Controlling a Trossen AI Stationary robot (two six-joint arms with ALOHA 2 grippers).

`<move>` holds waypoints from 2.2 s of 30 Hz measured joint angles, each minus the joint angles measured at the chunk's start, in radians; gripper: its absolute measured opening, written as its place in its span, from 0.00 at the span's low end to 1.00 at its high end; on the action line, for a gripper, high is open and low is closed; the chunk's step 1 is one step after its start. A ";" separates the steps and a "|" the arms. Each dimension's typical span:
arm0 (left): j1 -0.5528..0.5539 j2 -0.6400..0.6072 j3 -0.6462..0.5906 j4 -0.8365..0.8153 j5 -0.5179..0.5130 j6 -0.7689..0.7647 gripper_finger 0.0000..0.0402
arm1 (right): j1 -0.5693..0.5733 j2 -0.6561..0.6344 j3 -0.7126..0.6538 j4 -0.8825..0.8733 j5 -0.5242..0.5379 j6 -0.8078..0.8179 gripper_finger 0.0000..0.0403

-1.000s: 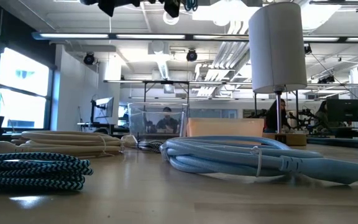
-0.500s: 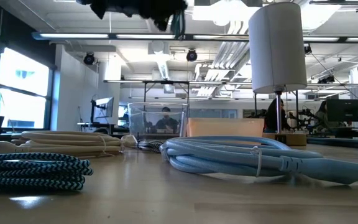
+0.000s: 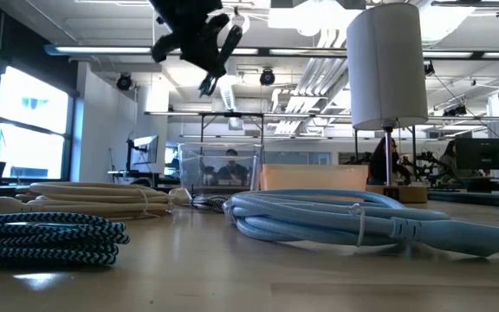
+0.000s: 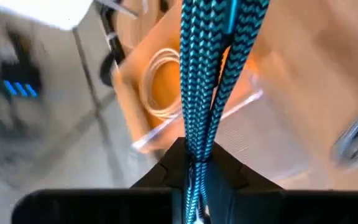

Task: Pick & Place USB Port
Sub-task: Put the right blue charger cable into the transparent bin, then put the light blue hdmi cable into the orange bin

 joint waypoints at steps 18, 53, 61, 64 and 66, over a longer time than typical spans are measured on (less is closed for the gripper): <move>0.030 0.286 0.022 -0.090 -0.231 0.756 0.06 | 0.003 0.000 0.000 -0.004 -0.004 0.130 0.49; -0.061 0.193 0.560 -0.617 -0.547 0.096 0.26 | 0.003 0.001 -0.001 -0.243 -0.054 0.226 0.49; -0.088 0.118 0.849 -0.844 0.192 -0.382 0.26 | 0.003 0.074 -0.001 -0.453 -0.227 0.474 0.49; -0.089 0.079 0.839 -0.884 0.335 -0.467 0.26 | 0.000 0.135 -0.001 -0.508 -0.265 0.549 0.49; -0.096 0.062 0.813 -0.878 0.348 -0.543 0.26 | -0.001 0.184 -0.001 -0.531 -0.303 0.559 0.49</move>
